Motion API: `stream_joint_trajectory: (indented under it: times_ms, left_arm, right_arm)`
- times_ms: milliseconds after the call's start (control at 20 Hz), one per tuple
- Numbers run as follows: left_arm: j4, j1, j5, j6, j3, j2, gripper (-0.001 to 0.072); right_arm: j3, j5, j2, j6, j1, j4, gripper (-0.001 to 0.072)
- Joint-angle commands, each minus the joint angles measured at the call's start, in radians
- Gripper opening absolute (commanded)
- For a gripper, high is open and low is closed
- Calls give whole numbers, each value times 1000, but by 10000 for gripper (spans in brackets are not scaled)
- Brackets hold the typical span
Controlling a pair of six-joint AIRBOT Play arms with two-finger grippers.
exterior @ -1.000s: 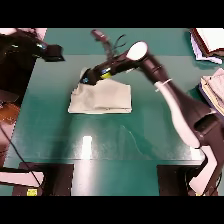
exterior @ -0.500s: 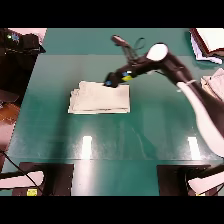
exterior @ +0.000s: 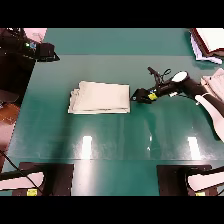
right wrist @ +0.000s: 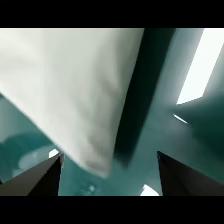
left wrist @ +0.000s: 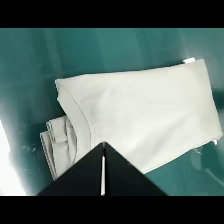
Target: Fold the shirts.
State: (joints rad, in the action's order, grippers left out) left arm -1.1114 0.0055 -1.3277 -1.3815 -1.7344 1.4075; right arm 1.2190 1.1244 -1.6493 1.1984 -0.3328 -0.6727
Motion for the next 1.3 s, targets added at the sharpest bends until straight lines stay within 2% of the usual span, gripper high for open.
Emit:
stream_joint_trajectory:
  times_ms: [0,200,250,300,350,450,650,850,1000,1150,1250]
  left_arm:
    - [4,-8,4,2,36,-1,28]
    - [4,-8,8,2,36,-1,28]
    - [4,-8,8,2,36,-1,27]
    - [4,-8,8,2,36,-1,28]
    - [4,-8,7,2,36,-1,28]
    - [5,-8,4,2,36,-1,28]
    - [31,-8,-13,2,36,-1,28]
    - [72,-28,-6,2,36,-1,28]
    - [72,-92,31,1,36,-1,27]
    - [73,-166,63,1,36,-1,27]
    - [72,-205,59,1,36,-1,27]
  right_arm:
    - [8,-71,-96,-41,-34,170,649]
    - [156,-78,-232,-40,-115,292,648]
    - [186,-78,-263,-41,-130,334,611]
    - [215,-79,-293,-41,-144,366,537]
    - [240,-79,-313,-42,-155,367,413]
    - [275,-79,-328,-86,-175,364,10]
    - [317,-40,-225,-96,-122,321,13]
    - [391,70,-8,58,76,-16,13]
    - [483,127,88,84,253,-199,12]
    - [572,114,103,84,431,-247,12]
    - [591,45,100,76,539,-245,12]
